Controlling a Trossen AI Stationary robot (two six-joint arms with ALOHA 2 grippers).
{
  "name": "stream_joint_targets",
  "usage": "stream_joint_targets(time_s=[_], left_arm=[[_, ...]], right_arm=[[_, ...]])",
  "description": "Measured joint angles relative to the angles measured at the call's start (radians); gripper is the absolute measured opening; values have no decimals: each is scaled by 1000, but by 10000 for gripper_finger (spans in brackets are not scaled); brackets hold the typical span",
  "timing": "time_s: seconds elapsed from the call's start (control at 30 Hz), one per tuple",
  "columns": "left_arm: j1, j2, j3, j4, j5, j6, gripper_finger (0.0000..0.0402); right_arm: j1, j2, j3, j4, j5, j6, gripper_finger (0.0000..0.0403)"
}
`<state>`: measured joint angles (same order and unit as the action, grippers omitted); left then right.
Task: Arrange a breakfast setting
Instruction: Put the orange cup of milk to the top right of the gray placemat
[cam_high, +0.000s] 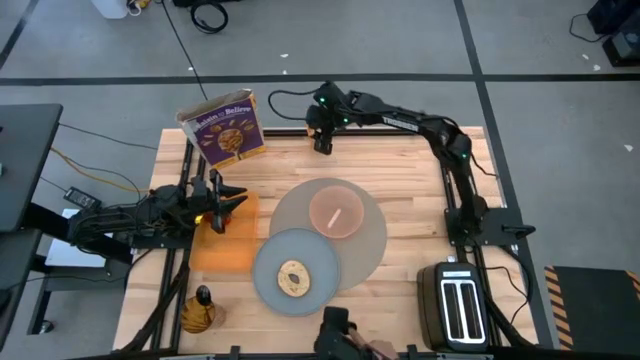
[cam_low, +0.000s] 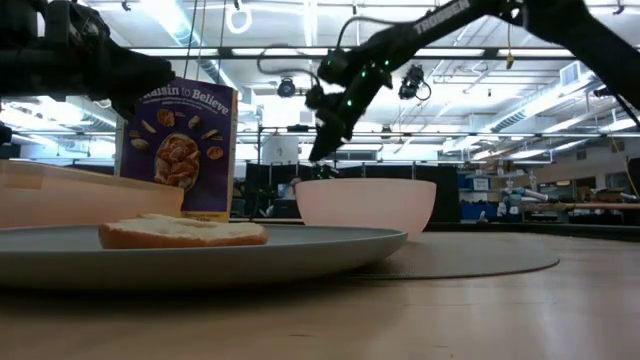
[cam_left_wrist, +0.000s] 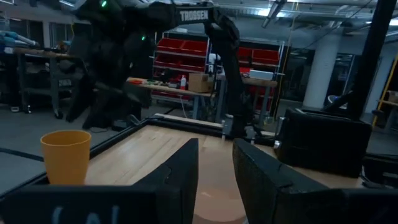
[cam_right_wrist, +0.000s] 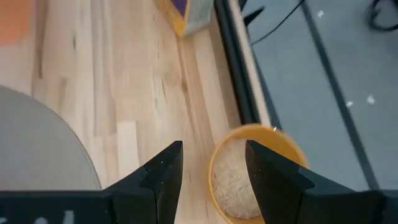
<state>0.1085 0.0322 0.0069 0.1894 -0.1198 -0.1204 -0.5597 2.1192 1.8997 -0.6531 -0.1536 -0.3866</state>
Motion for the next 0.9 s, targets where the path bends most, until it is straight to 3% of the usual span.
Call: stream_joint_targets(time_s=[0.27, 0.9], left_arm=[[0, 0, 0, 1, 0, -52, 107], [0, 0, 0, 0, -44, -56, 107]], right_arm=[[-14, 24, -17, -2, -1, -67, 171], [-31, 24, -153, 129, -32, -159, 104]])
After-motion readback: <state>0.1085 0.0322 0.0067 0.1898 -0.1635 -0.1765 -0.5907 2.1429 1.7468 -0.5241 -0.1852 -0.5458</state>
